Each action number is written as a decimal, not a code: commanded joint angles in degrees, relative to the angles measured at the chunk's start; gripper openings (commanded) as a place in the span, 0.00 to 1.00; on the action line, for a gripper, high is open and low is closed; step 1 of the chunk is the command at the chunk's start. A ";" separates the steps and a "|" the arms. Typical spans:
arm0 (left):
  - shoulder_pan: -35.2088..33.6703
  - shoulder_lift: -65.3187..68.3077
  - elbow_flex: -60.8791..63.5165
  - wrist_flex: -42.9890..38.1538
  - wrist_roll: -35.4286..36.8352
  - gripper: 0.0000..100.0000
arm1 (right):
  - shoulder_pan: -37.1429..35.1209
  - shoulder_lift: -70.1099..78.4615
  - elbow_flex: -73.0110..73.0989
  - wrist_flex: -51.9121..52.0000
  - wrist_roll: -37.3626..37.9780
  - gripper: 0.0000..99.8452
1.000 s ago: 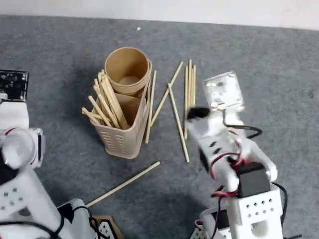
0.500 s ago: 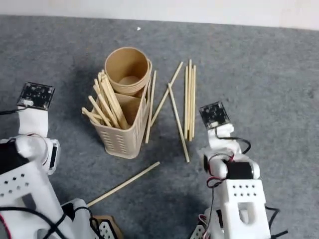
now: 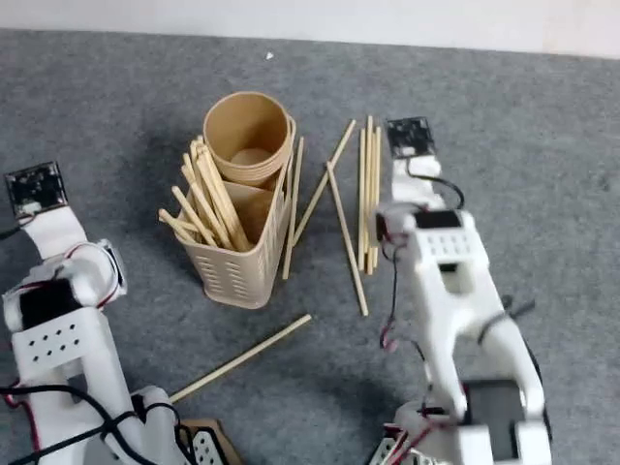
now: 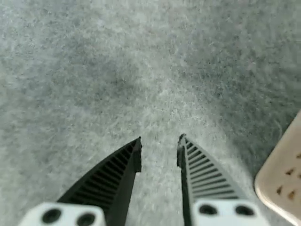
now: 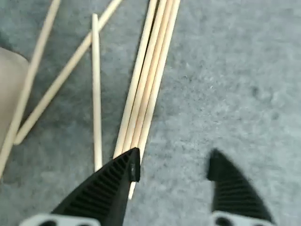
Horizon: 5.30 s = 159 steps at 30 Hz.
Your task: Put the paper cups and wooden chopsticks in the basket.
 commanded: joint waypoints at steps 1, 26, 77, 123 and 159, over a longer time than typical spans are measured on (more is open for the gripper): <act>1.10 -0.48 2.59 -5.54 0.79 0.16 | -0.31 9.19 -7.96 -0.84 -4.04 0.28; 4.44 -0.48 6.11 -8.97 0.70 0.16 | 0.92 29.49 -27.12 8.48 -5.01 0.08; 4.26 -0.48 6.11 -8.79 0.62 0.16 | 0.84 37.32 -34.77 20.09 -4.75 0.14; 4.26 -0.48 7.25 -8.97 0.62 0.16 | -36.09 -33.80 23.78 -49.36 -4.31 0.01; 4.44 -0.48 7.34 -9.05 0.53 0.16 | -6.29 9.80 -12.35 6.55 1.05 0.22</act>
